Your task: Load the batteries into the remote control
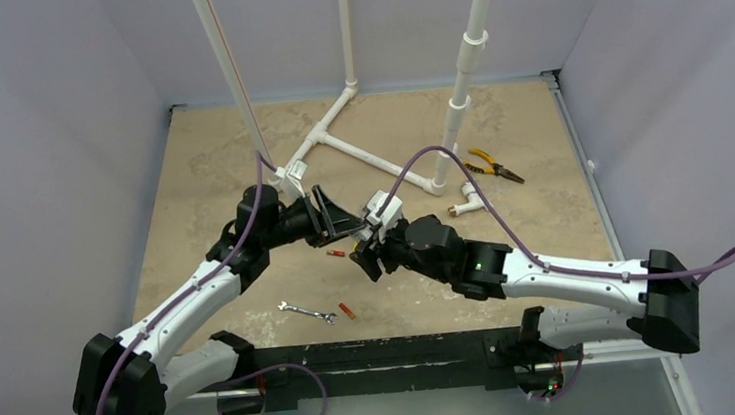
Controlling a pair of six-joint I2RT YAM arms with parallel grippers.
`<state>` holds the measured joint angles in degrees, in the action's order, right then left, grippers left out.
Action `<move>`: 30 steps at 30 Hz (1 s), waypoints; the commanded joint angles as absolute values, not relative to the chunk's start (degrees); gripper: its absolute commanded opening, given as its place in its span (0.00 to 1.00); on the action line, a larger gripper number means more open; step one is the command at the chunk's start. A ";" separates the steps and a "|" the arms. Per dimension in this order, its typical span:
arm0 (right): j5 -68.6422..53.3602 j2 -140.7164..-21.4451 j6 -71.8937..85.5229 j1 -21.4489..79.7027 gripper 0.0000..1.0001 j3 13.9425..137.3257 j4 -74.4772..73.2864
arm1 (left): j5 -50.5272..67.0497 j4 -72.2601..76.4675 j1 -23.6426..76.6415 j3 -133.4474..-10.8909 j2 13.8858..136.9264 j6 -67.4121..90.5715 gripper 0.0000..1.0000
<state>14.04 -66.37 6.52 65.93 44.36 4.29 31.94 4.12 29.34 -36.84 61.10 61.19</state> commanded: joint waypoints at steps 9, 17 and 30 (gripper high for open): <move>17.84 -55.26 7.03 65.75 0.72 45.52 1.90 | 34.72 22.35 29.54 -30.35 56.66 59.04 0.00; 13.40 -50.51 19.22 56.66 0.81 49.12 -7.20 | 40.10 46.46 29.16 -24.40 58.50 63.78 0.00; -30.57 -49.39 28.30 35.86 0.92 42.77 0.45 | 50.19 81.49 25.68 -24.52 72.20 74.99 0.00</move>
